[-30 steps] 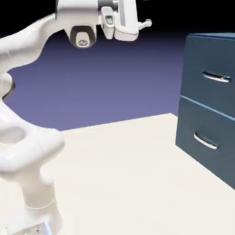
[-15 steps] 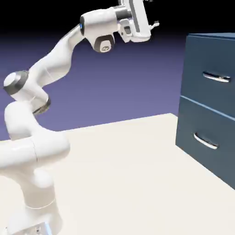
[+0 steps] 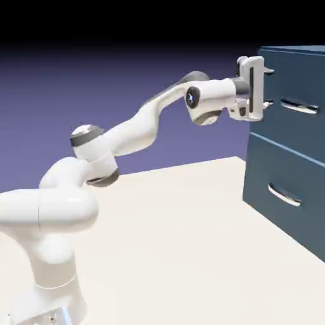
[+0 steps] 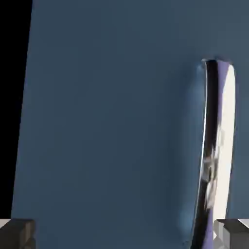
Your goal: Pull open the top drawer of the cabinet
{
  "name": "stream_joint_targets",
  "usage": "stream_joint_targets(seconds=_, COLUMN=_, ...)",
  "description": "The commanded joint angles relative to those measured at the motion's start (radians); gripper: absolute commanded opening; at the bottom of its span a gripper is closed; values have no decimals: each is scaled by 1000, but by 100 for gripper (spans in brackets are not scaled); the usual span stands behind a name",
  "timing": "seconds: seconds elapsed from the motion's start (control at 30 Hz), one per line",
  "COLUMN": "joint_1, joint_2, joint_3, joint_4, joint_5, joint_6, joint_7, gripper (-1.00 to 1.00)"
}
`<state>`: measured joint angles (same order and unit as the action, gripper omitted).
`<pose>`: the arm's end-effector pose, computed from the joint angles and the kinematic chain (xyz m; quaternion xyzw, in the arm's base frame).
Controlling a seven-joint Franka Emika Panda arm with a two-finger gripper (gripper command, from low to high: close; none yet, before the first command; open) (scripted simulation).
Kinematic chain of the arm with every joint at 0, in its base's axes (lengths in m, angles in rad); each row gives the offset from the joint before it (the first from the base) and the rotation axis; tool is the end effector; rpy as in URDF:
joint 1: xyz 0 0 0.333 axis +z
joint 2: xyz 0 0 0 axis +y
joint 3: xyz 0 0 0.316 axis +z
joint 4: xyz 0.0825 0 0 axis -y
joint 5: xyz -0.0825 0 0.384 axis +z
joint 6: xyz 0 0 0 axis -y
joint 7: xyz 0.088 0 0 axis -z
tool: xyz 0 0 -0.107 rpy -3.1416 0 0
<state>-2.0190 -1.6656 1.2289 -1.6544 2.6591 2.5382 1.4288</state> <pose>0.6723 0.0790 0.5087 -0.2709 0.6531 -0.2704 0.6534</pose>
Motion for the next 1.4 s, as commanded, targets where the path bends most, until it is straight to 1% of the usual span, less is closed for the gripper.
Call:
stream_joint_targets(seconds=0.0, joint_1=0, joint_2=0, joint_3=0, joint_4=0, joint_5=0, joint_6=0, joint_7=0, gripper=0)
stream_joint_targets(seconds=0.23, joint_1=-161, joint_2=27, joint_3=-1, joint_4=253, joint_5=-25, joint_6=89, joint_7=62, gripper=0)
stream_joint_targets(seconds=0.27, joint_1=-162, joint_2=27, joint_3=-1, joint_4=255, joint_5=-25, joint_6=89, joint_7=62, gripper=0)
stream_joint_targets(seconds=0.3, joint_1=-162, joint_2=27, joint_3=-1, joint_4=255, joint_5=-25, joint_6=89, joint_7=62, gripper=-100)
stream_joint_targets(seconds=0.33, joint_1=-162, joint_2=27, joint_3=-1, joint_4=255, joint_5=-25, joint_6=89, joint_7=62, gripper=-100)
stream_joint_targets(seconds=0.9, joint_1=245, joint_2=-43, joint_3=-8, joint_4=-360, joint_5=-7, joint_6=-115, joint_7=-55, gripper=-100)
stream_joint_targets(seconds=1.23, joint_1=534, joint_2=-88, joint_3=-32, joint_4=-723, joint_5=-74, joint_6=-195, joint_7=-85, gripper=-100)
stream_joint_targets(seconds=1.27, joint_1=538, joint_2=-89, joint_3=-32, joint_4=-728, joint_5=-75, joint_6=-195, joint_7=-85, gripper=-100)
stream_joint_targets(seconds=1.3, joint_1=538, joint_2=-89, joint_3=-32, joint_4=-728, joint_5=-75, joint_6=-195, joint_7=-85, gripper=100)
stream_joint_targets(seconds=1.37, joint_1=574, joint_2=-89, joint_3=-37, joint_4=-763, joint_5=-89, joint_6=-195, joint_7=-90, gripper=100)
